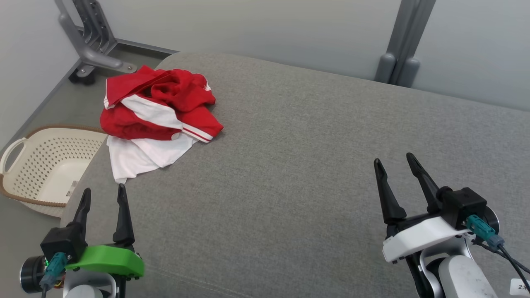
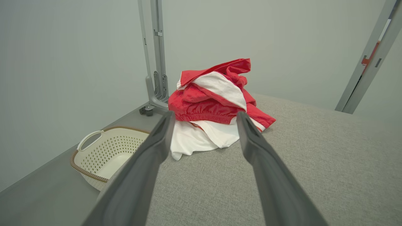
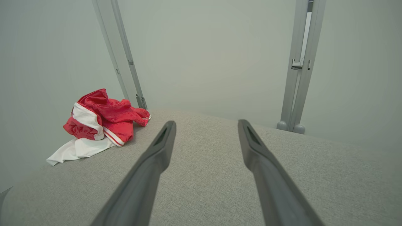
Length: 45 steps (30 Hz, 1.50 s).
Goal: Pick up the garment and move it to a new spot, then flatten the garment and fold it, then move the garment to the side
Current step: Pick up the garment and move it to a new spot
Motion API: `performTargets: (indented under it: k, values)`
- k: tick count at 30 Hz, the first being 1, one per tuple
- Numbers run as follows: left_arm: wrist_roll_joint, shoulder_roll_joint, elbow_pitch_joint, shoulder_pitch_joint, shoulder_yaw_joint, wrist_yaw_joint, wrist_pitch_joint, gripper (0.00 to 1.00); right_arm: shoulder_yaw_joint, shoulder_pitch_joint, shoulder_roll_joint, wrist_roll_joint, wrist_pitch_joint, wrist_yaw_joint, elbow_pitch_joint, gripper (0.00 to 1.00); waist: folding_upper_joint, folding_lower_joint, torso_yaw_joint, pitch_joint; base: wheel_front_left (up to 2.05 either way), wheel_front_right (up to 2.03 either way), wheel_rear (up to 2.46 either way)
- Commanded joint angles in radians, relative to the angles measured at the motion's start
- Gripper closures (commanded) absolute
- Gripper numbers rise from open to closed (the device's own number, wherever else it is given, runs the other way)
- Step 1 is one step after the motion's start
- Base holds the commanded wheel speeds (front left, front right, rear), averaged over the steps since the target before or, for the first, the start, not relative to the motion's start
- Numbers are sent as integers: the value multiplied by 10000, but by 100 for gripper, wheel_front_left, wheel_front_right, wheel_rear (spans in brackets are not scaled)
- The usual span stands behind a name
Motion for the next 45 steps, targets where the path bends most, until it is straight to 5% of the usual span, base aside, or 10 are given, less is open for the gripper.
performTargets:
  k: [1,15,26,37,38,39,40,45]
  values:
    - [54,49,-58,38,56,18,-4,0,-3,-119,-26,-49,-2,1,-41,0,0,0,205,70,0,0,0]
    - [-125,-59,890,-1957,-380,-89,-4,0,91,-768,-570,-120,595,1,-829,0,0,0,-109,1700,0,0,0]
    - [-496,382,3918,-5182,-579,-148,332,0,-55,-1523,-1072,-153,1023,1,-1564,0,0,0,-683,3692,0,0,0]
    - [-953,1138,6840,-7388,-332,-158,341,0,42,-1973,-1231,-68,1004,1,-1584,0,0,0,-1095,4528,0,0,0]
    - [-1011,1174,7024,-7497,-333,-162,307,16,21,-1993,-1241,-56,964,1,-1545,0,0,0,-1117,4534,0,0,0]
    - [-987,1237,7101,-7579,-349,-164,257,53,9,-2010,-1242,-54,944,1,-1509,0,0,0,-1135,4529,0,0,0]
    - [-998,1329,7194,-7641,-342,-167,209,100,7,-2027,-1229,-53,923,1,-1457,0,0,0,-1170,4503,0,0,0]
    - [-1127,1548,7111,-7472,-195,-176,8,100,-39,-1973,-1119,-70,760,1,-1288,0,0,0,-1258,4165,0,0,0]
